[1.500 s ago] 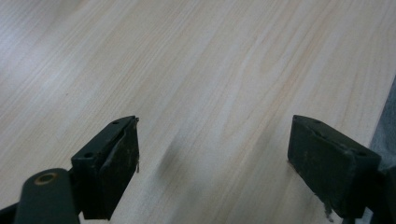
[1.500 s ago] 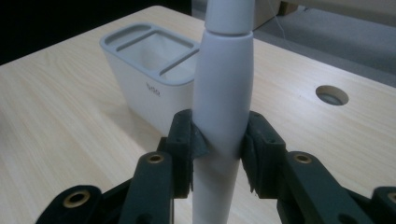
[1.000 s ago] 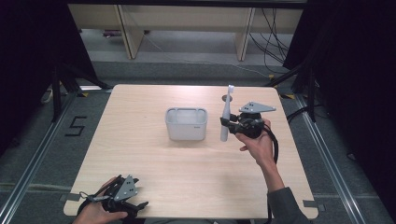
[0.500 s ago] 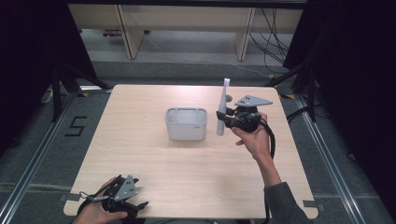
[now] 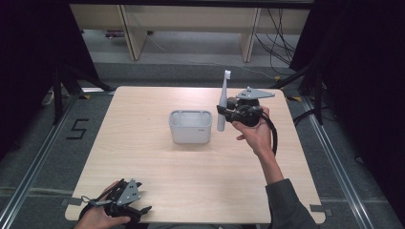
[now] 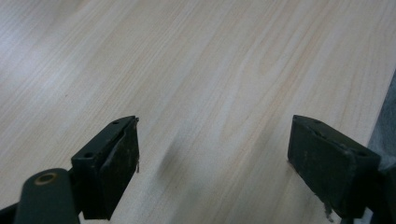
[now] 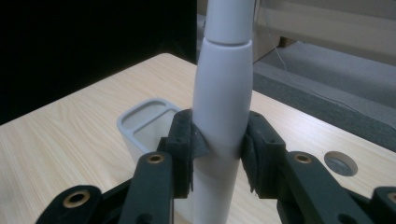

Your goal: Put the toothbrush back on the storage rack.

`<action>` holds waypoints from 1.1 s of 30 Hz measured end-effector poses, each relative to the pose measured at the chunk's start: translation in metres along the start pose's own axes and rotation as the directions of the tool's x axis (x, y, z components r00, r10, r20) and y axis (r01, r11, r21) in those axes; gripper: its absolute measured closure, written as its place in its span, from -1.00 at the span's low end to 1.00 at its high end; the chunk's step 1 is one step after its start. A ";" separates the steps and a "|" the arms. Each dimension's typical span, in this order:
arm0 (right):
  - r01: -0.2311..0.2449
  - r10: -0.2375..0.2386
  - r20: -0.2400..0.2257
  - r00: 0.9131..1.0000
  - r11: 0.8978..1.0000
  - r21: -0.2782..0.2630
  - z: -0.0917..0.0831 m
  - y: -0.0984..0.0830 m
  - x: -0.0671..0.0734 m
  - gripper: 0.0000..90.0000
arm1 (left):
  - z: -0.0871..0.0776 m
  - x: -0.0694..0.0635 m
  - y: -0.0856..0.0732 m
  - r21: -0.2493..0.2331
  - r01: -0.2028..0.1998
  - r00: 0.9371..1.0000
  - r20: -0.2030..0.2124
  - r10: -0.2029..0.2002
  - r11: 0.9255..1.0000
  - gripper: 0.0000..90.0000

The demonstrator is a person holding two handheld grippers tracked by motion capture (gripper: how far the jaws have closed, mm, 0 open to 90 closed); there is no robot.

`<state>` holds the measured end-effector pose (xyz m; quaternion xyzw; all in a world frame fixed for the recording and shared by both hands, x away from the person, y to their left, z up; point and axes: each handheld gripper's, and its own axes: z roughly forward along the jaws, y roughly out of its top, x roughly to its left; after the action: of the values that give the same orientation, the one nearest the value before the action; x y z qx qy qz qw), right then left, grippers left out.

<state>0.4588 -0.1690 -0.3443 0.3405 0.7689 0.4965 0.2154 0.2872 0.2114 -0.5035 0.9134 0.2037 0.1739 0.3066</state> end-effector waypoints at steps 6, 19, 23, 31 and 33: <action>-0.008 0.007 -0.008 1.000 1.000 -0.007 0.009 0.015 0.006 0.49 | 0.000 -0.001 0.000 -0.010 0.009 1.000 0.000 -0.009 1.000 -0.64; -0.006 0.006 -0.014 1.000 1.000 -0.009 0.033 0.026 0.010 0.49 | 0.000 -0.001 0.000 -0.008 0.007 1.000 0.003 -0.007 1.000 -0.64; -0.018 0.018 -0.018 1.000 1.000 0.001 0.040 0.028 0.011 0.49 | 0.000 -0.001 0.000 -0.008 0.007 1.000 0.004 -0.007 1.000 -0.64; -0.045 0.045 0.005 0.999 0.999 0.019 0.052 0.028 0.009 0.49 | 0.000 -0.001 0.000 -0.010 0.006 1.000 0.004 -0.006 1.000 -0.64; -0.043 0.043 0.000 0.999 0.999 0.014 0.054 0.028 0.008 0.49 | 0.000 -0.001 0.000 -0.012 0.007 1.000 0.007 -0.007 1.000 -0.64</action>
<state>0.4979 -0.1219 -0.3413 0.3585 0.7649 0.4955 0.2022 0.2861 0.2106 -0.5032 0.9115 0.2047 0.1710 0.3131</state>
